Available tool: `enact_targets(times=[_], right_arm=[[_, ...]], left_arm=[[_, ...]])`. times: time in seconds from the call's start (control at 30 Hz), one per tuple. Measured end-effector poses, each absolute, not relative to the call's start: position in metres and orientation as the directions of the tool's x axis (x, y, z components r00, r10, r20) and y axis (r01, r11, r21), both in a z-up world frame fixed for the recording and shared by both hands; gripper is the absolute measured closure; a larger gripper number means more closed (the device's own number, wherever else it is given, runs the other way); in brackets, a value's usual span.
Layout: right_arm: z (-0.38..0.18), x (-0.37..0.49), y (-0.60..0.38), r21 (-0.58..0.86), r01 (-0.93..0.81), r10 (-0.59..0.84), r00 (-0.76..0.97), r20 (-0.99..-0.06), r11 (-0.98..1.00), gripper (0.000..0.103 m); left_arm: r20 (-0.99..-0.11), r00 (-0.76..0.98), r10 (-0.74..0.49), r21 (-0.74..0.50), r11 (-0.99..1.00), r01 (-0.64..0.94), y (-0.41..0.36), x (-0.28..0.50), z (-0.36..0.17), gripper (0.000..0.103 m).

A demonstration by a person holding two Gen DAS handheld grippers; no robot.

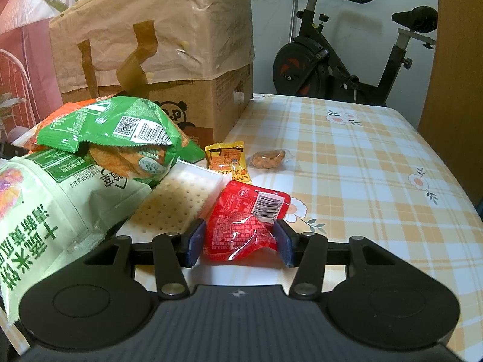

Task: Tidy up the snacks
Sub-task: 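Grasp the panda bread pack with the left tool while the right tool grasps the red packet, then lift both packets over the box and open both tools to drop them in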

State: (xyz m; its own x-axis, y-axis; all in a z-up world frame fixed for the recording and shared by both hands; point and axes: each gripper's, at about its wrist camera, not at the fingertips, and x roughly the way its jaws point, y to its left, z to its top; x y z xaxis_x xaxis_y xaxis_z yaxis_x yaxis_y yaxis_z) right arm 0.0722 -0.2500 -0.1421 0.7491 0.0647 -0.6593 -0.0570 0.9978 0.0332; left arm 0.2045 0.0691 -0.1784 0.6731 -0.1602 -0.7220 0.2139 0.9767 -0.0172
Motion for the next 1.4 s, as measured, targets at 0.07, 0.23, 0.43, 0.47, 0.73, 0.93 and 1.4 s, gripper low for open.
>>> enact_targets(times=[0.07,0.23,0.43,0.47,0.73,0.93,1.4], right_arm=[[-0.142,0.071,-0.25,0.034,-0.057,0.065,0.749,-0.659,0.998,0.051],[-0.142,0.072,-0.25,0.034,-0.057,0.066,0.749,-0.659,0.998,0.051],[-0.142,0.071,-0.251,0.039,-0.057,0.069,0.749,-0.659,0.998,0.05],[-0.142,0.071,-0.25,0.039,-0.057,0.069,0.749,-0.659,0.998,0.05],[-0.142,0.071,-0.251,0.039,-0.057,0.069,0.749,-0.658,0.998,0.05],[-0.142,0.071,-0.249,0.025,-0.059,0.061,0.747,-0.662,0.998,0.05],[-0.138,0.064,-0.254,0.026,-0.031,0.041,0.777,-0.628,0.999,0.053]], left_arm=[[-0.724,0.675,-0.142,-0.017,0.982,0.189,0.068,0.211,-0.179,0.014],[-0.727,0.679,-0.101,-0.026,0.992,0.12,0.074,0.229,-0.182,0.013],[-0.744,0.665,-0.064,-0.018,0.997,0.075,0.075,0.224,-0.181,0.023],[-0.746,0.665,-0.05,-0.013,0.998,0.061,0.075,0.221,-0.179,0.024],[-0.683,0.731,0.002,-0.084,0.993,-0.081,0.104,0.179,-0.16,0.026],[-0.631,0.776,-0.012,-0.148,0.984,-0.104,0.107,0.153,-0.147,0.026],[-0.616,0.783,-0.089,-0.149,0.989,-0.005,0.077,0.129,-0.152,0.026]])
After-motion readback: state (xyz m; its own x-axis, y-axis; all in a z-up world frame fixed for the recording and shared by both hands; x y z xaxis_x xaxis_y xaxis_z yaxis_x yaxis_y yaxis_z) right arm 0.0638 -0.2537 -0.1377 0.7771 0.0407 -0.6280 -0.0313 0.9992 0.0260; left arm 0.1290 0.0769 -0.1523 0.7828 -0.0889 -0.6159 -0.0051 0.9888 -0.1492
